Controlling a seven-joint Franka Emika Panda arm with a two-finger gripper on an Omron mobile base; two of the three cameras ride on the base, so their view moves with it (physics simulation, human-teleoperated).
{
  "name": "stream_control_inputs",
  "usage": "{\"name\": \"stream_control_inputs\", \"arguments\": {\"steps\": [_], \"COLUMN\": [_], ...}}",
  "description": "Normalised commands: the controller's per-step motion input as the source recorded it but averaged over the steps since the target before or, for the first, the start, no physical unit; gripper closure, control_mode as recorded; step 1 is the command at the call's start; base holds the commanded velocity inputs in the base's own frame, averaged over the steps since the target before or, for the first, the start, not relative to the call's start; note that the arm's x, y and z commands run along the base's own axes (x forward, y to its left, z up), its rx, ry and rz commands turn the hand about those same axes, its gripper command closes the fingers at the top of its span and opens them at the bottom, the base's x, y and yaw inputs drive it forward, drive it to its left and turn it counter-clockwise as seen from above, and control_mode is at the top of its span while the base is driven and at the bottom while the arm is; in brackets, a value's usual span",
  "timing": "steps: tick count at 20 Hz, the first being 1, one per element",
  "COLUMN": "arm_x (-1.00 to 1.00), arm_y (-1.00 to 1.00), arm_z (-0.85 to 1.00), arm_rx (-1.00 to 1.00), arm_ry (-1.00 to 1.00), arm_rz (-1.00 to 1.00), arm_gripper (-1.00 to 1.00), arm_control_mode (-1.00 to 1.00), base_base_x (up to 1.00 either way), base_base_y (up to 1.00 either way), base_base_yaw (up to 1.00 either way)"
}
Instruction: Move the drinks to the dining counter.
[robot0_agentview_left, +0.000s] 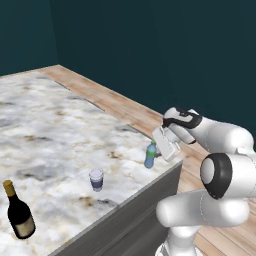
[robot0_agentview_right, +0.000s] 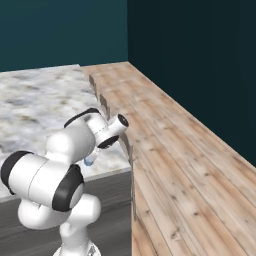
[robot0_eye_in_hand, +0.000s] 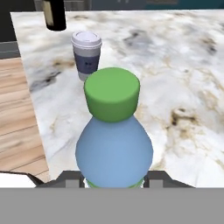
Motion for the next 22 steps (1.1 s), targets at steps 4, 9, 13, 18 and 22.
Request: {"name": "stream_control_inputs", "arguments": {"steps": [4,9,13,18,22], "arm_x": [0.15,0.15,0.11,0.11,0.18], "arm_y": [0.00,0.00,0.00,0.00,0.00], "arm_z": [-0.10,-0.10,-0.13,-0.14,-0.18], "arm_rx": [0.00,0.00,0.00,0.00,0.00], "arm_ry": [-0.04,-0.05,-0.04,0.00,0.00], "arm_rz": [0.00,0.00,0.00,0.00,0.00], "arm_gripper": [1.00,1.00,1.00,1.00,1.00], "arm_control_mode": [-1.00,-1.00,-1.00,-1.00,-1.00], "base_base_x": [0.00,0.00,0.00,0.00,0.00], "base_base_y": [0.00,0.00,0.00,0.00,0.00], "base_base_yaw": [0.00,0.00,0.00,0.00,0.00]}}
